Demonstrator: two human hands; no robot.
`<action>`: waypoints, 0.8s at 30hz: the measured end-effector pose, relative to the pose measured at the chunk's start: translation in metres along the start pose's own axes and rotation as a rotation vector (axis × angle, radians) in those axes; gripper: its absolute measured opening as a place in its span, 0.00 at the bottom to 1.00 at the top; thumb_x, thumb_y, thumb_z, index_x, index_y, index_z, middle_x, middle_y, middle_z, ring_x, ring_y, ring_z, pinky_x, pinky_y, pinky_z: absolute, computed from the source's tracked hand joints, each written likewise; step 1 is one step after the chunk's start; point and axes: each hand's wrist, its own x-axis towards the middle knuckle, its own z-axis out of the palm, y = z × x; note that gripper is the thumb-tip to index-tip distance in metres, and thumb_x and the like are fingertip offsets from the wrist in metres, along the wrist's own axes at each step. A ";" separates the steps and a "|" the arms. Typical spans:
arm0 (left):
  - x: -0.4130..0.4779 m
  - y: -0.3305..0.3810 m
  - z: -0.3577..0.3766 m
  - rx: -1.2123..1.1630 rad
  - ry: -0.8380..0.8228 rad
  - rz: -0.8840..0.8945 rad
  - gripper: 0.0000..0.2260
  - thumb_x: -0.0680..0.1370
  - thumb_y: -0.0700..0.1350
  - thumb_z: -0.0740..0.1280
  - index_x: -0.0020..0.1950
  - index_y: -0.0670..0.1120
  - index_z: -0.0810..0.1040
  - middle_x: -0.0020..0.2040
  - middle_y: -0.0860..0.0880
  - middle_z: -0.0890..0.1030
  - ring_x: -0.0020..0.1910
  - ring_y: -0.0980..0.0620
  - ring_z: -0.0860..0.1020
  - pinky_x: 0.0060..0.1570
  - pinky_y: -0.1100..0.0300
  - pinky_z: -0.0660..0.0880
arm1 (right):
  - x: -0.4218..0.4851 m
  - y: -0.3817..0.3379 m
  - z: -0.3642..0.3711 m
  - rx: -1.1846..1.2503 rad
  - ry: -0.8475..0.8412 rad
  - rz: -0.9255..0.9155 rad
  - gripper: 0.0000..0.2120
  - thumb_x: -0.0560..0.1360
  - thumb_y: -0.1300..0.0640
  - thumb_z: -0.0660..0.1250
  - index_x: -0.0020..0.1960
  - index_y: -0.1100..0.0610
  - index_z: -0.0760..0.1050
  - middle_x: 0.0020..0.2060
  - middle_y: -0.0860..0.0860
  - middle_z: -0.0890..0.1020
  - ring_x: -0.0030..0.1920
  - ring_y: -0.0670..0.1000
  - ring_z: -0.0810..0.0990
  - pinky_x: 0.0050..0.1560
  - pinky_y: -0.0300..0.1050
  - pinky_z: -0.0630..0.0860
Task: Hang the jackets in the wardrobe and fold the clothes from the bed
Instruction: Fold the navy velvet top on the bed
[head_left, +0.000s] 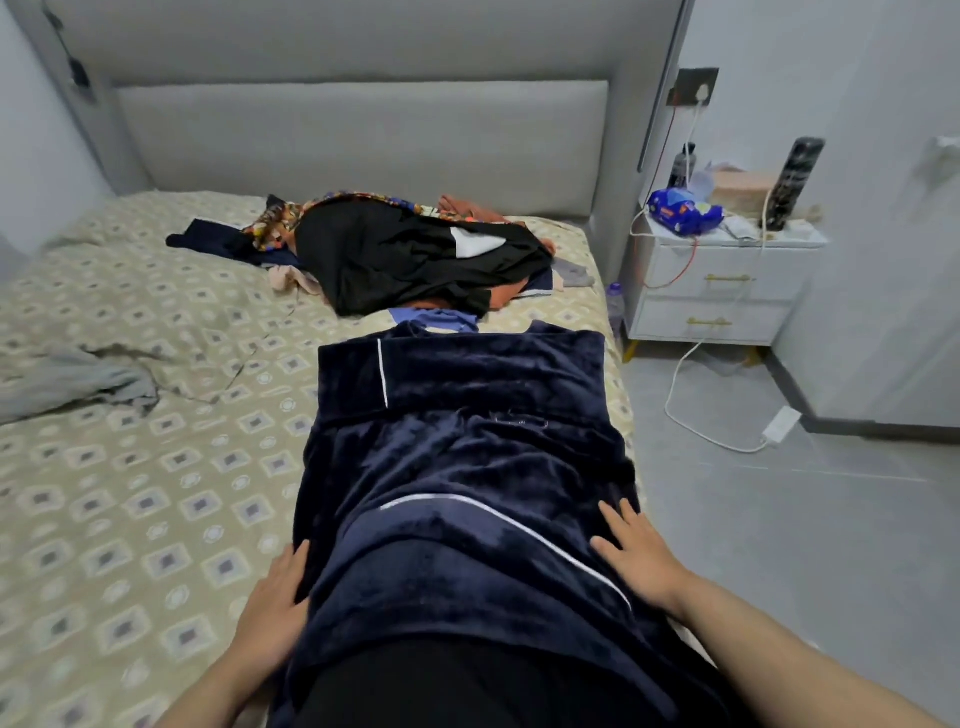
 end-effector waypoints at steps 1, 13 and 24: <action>-0.014 0.005 -0.001 -0.140 0.004 -0.010 0.45 0.63 0.73 0.56 0.78 0.57 0.55 0.76 0.57 0.58 0.77 0.50 0.58 0.74 0.51 0.58 | -0.010 0.002 0.003 0.044 0.003 0.015 0.31 0.83 0.42 0.55 0.81 0.48 0.46 0.81 0.51 0.43 0.80 0.54 0.43 0.79 0.50 0.45; -0.113 0.042 0.009 -0.797 0.033 -0.369 0.12 0.78 0.48 0.67 0.52 0.39 0.80 0.44 0.39 0.84 0.43 0.42 0.81 0.40 0.50 0.76 | -0.099 0.000 0.011 0.767 -0.068 0.265 0.15 0.79 0.51 0.63 0.53 0.62 0.81 0.45 0.59 0.86 0.45 0.59 0.85 0.52 0.49 0.81; -0.112 0.009 -0.085 -1.531 0.262 -0.213 0.12 0.70 0.36 0.67 0.53 0.45 0.78 0.38 0.49 0.84 0.33 0.55 0.83 0.35 0.61 0.81 | -0.145 -0.010 -0.064 1.093 0.343 0.054 0.13 0.78 0.69 0.62 0.57 0.54 0.76 0.43 0.52 0.79 0.34 0.51 0.75 0.24 0.36 0.68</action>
